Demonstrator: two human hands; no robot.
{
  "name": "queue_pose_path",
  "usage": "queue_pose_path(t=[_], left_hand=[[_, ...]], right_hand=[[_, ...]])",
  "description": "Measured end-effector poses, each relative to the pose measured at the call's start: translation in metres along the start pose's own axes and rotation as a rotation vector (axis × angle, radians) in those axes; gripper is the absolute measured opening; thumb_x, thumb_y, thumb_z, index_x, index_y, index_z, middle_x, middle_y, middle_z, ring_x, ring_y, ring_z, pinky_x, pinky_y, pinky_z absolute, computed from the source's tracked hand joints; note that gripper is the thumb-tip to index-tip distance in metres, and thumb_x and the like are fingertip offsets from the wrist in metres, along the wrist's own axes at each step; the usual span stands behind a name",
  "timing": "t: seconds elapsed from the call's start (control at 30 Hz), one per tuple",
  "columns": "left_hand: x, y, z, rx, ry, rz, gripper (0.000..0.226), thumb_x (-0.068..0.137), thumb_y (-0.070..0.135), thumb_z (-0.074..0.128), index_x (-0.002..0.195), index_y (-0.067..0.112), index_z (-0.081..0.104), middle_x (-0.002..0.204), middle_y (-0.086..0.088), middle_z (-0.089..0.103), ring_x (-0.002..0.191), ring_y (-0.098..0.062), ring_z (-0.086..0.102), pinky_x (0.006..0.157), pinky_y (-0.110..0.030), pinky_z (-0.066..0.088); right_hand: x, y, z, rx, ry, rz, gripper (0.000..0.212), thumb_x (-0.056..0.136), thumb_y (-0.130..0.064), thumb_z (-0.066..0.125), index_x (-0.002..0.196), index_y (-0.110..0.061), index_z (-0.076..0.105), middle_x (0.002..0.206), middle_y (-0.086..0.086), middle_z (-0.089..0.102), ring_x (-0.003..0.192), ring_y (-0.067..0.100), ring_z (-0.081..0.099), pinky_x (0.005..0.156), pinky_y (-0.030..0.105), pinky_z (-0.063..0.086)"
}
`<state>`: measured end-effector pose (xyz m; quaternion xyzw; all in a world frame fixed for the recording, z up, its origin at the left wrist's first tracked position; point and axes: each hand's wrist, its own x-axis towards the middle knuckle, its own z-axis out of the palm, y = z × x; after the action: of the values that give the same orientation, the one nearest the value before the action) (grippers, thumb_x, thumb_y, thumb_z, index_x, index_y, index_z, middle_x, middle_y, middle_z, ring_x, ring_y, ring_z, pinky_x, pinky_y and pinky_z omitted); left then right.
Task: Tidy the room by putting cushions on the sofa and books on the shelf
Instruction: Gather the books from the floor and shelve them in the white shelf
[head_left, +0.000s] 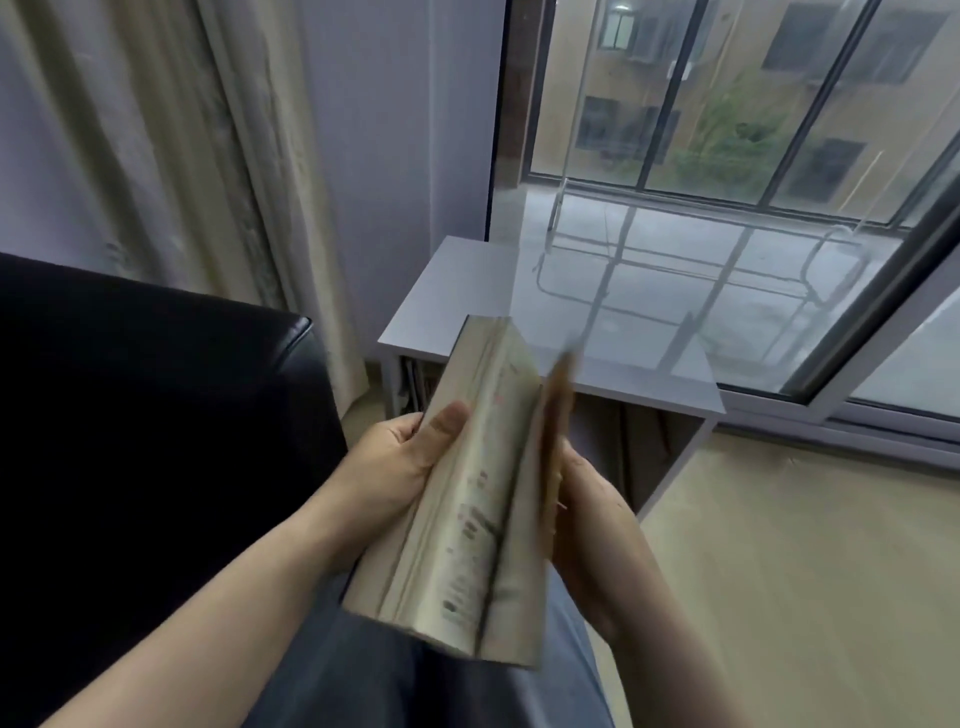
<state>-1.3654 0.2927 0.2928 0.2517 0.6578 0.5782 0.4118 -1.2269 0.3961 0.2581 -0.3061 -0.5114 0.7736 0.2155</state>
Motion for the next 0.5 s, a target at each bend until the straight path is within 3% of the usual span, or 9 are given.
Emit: queue_pose_path(t=[0.07,0.13,0.33,0.5], left_hand=[[0.002,-0.003,0.006,-0.031,-0.006,-0.033,0.046,0.079,0.047,0.059,0.103,0.008,0.066,0.084,-0.009,0.074,0.067,-0.018,0.069,0.060,-0.030,0.057],[0.004,-0.008,0.012,-0.019,-0.017,-0.040,0.045,0.080,0.047,0.058,0.105,0.010,0.065,0.088,-0.010,0.074,0.072,-0.021,0.070,0.064,-0.034,0.058],[0.008,-0.017,0.025,-0.024,-0.032,-0.044,0.040,0.084,0.043,0.057,0.106,0.011,0.065,0.096,-0.015,0.073,0.082,-0.030,0.070,0.077,-0.046,0.058],[0.009,-0.016,0.028,-0.030,-0.029,-0.045,0.036,0.088,0.040,0.054,0.105,0.010,0.066,0.093,-0.015,0.073,0.078,-0.029,0.070,0.072,-0.043,0.058]], right_hand=[[-0.003,-0.005,-0.006,0.035,0.016,0.008,0.045,0.094,-0.048,0.045,0.111,-0.014,0.067,0.092,0.003,0.072,0.087,0.013,0.068,0.076,0.033,0.056],[-0.008,-0.009,-0.014,0.076,0.039,0.029,0.053,0.092,-0.054,0.043,0.116,-0.013,0.066,0.104,0.013,0.072,0.100,0.027,0.069,0.090,0.045,0.054],[-0.021,-0.019,-0.034,0.021,-0.022,0.043,0.052,0.087,-0.049,0.054,0.124,-0.014,0.059,0.108,0.014,0.071,0.098,0.030,0.070,0.081,0.041,0.058],[-0.024,-0.017,-0.042,0.038,-0.006,0.036,0.051,0.091,-0.047,0.054,0.128,-0.012,0.057,0.114,0.014,0.070,0.104,0.031,0.068,0.085,0.043,0.058]])
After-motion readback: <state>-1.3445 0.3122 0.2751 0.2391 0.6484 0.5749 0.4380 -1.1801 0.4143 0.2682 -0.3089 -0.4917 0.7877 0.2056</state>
